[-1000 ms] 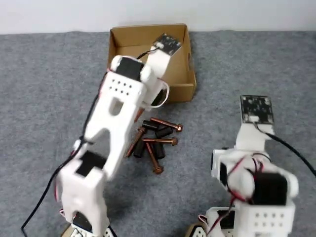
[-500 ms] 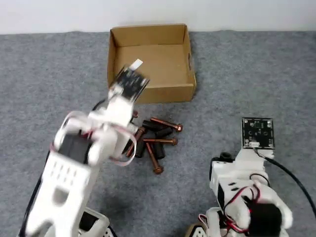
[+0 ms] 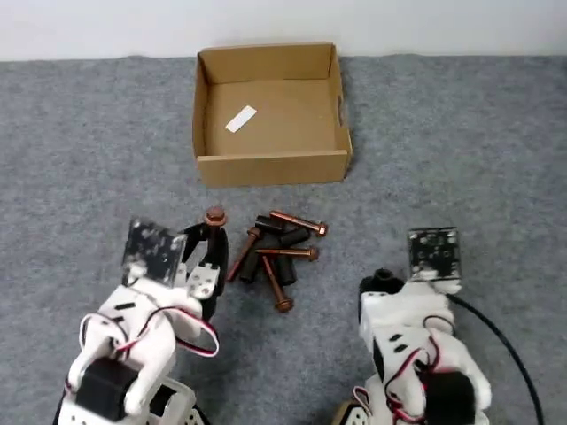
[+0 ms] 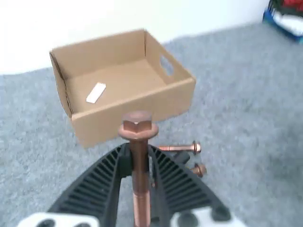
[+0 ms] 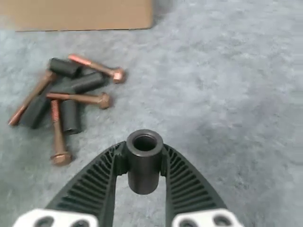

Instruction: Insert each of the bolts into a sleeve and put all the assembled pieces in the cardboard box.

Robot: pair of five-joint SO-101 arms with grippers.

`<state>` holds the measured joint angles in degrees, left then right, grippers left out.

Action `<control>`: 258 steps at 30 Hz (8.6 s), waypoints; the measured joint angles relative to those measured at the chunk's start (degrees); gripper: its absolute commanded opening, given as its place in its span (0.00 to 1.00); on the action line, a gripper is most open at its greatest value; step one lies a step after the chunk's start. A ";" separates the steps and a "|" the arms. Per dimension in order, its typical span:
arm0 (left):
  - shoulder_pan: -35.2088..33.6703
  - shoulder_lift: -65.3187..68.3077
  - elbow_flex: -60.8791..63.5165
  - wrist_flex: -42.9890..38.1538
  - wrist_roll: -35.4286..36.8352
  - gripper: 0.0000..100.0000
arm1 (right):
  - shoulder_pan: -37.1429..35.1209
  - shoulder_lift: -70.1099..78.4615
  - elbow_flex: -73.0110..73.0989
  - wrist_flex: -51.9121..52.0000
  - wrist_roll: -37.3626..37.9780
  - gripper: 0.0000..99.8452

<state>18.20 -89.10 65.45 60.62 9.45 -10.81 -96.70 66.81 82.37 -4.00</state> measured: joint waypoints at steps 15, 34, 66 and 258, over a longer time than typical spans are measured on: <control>5.54 -13.89 5.27 -2.11 1.41 0.00 | -27.16 -6.51 9.05 -15.82 0.00 0.01; 15.56 -14.33 5.45 -8.09 15.47 0.00 | -36.75 -6.51 13.98 -25.67 0.00 0.01; 15.91 -14.33 9.41 1.23 12.75 0.00 | -37.01 -6.33 13.63 -25.58 0.00 0.01; -24.88 -14.33 31.30 0.79 -6.07 0.00 | -24.79 129.85 -83.69 13.27 1.58 0.14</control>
<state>-6.68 -103.43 96.75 61.41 3.38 -35.60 33.14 -16.88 95.65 -2.42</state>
